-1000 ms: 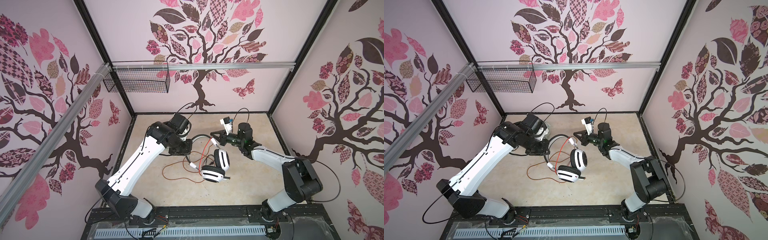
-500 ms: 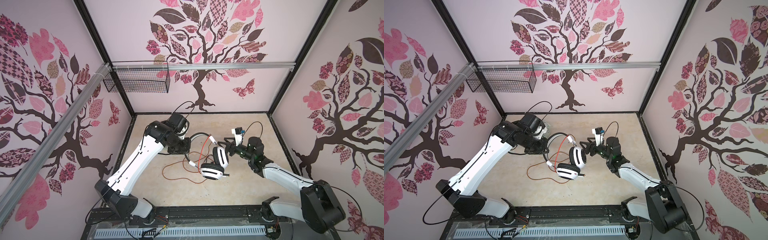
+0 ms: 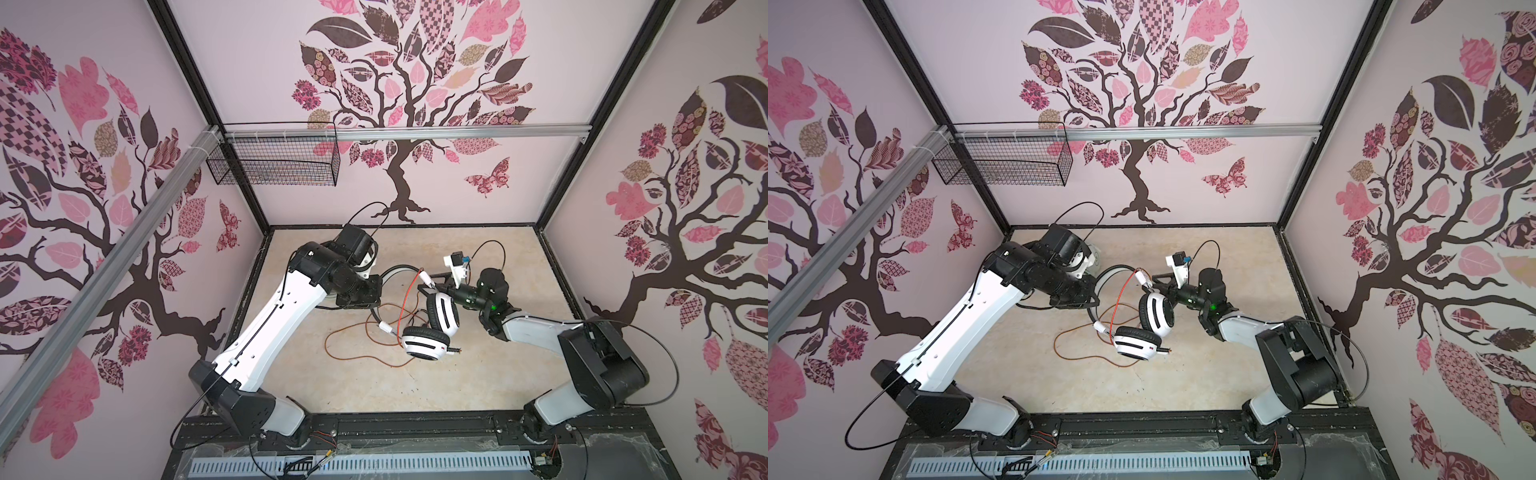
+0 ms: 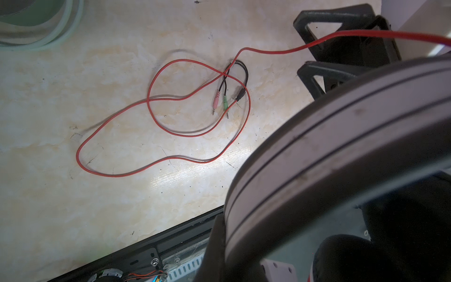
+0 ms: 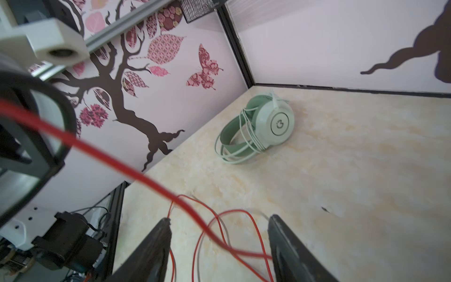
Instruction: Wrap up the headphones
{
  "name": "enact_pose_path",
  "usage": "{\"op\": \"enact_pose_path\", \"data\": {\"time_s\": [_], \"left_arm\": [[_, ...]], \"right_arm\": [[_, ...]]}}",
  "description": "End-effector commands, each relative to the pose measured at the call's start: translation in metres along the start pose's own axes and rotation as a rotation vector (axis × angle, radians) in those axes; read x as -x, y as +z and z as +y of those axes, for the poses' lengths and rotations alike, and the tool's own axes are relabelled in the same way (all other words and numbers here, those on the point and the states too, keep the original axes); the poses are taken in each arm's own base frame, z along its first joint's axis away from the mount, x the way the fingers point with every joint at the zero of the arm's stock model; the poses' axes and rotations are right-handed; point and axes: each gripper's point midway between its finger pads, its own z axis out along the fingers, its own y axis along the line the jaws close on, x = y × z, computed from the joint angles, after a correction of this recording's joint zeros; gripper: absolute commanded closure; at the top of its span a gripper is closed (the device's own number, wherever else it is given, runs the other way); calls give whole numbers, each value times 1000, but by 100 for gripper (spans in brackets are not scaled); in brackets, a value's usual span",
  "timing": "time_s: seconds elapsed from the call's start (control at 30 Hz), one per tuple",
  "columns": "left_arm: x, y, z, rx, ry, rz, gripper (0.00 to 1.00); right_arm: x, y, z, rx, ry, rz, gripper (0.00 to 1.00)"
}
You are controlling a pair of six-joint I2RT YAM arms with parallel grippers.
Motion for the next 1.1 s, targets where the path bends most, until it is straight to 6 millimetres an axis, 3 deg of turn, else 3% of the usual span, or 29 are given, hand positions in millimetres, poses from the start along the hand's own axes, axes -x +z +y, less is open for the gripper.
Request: {"op": "enact_pose_path", "data": {"time_s": [0.0,0.03,0.07,0.17,0.5,0.8,0.9,1.07], "left_arm": [[2,-10,-13,-81,4,-33,100],[3,-10,-13,-80,4,-33,100],[2,-9,-13,-78,4,-31,100],[1,-9,-11,-68,5,-28,100],[1,-3,-12,-81,2,-20,100],[0,-2,-12,-88,4,-13,100],[-1,-1,-12,-87,2,-14,100],[-2,2,-9,-80,0,-5,100]], "right_arm": [[24,15,11,63,-26,-40,70],[28,16,9,42,-31,-45,87],[32,13,6,8,-42,-51,94],[40,1,-1,-110,-92,-66,100],[77,-41,-4,-365,-208,-123,100],[100,-50,-9,-462,-217,-150,100],[104,-61,-13,-520,-208,-194,100],[118,-76,9,-477,-243,-276,100]]}}
